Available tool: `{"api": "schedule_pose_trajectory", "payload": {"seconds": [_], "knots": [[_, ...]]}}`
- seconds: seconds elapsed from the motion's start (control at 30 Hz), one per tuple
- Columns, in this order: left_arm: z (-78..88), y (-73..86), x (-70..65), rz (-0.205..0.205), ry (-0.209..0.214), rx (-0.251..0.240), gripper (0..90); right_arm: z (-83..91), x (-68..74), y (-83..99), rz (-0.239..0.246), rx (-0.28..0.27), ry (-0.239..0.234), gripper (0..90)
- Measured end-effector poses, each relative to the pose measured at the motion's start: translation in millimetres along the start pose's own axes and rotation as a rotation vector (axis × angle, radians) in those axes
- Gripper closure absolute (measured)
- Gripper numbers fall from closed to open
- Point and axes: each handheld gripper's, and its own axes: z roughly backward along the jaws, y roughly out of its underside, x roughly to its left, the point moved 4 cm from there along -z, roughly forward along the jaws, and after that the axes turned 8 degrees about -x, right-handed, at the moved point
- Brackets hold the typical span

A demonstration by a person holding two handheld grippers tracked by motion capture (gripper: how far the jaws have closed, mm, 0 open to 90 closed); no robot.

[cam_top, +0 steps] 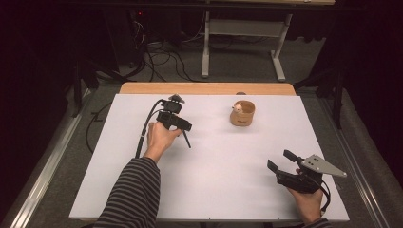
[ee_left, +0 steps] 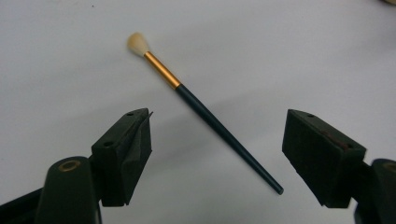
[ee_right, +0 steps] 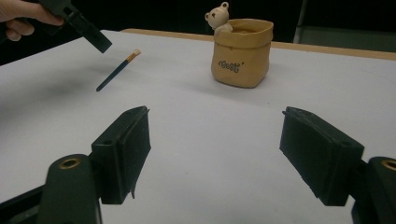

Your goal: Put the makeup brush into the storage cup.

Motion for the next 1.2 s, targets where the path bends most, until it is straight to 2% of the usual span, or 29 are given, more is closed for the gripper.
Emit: {"api": "schedule_pose_trajectory", "payload": {"seconds": [0.37,0.53,0.7,0.83,1.2], "knots": [[-10.8,2.0,0.6,0.010,-0.014,0.032,26.6,0.2,0.2,0.0,0.001,0.000,-0.002,26.0],[-18.5,3.9,0.7,0.021,-0.029,0.061,26.9,0.1,0.3,0.0,0.000,0.000,-0.002,26.0],[-23.4,4.5,0.2,0.015,-0.036,0.078,27.6,0.0,0.2,0.0,0.000,0.000,-0.001,26.0],[-28.4,5.7,-1.9,-0.004,-0.043,0.091,28.3,0.1,0.2,0.0,0.000,0.000,-0.004,26.0],[-36.9,8.0,-3.3,-0.028,-0.064,0.106,35.0,-0.3,0.0,0.3,0.002,0.003,-0.001,26.1]]}}
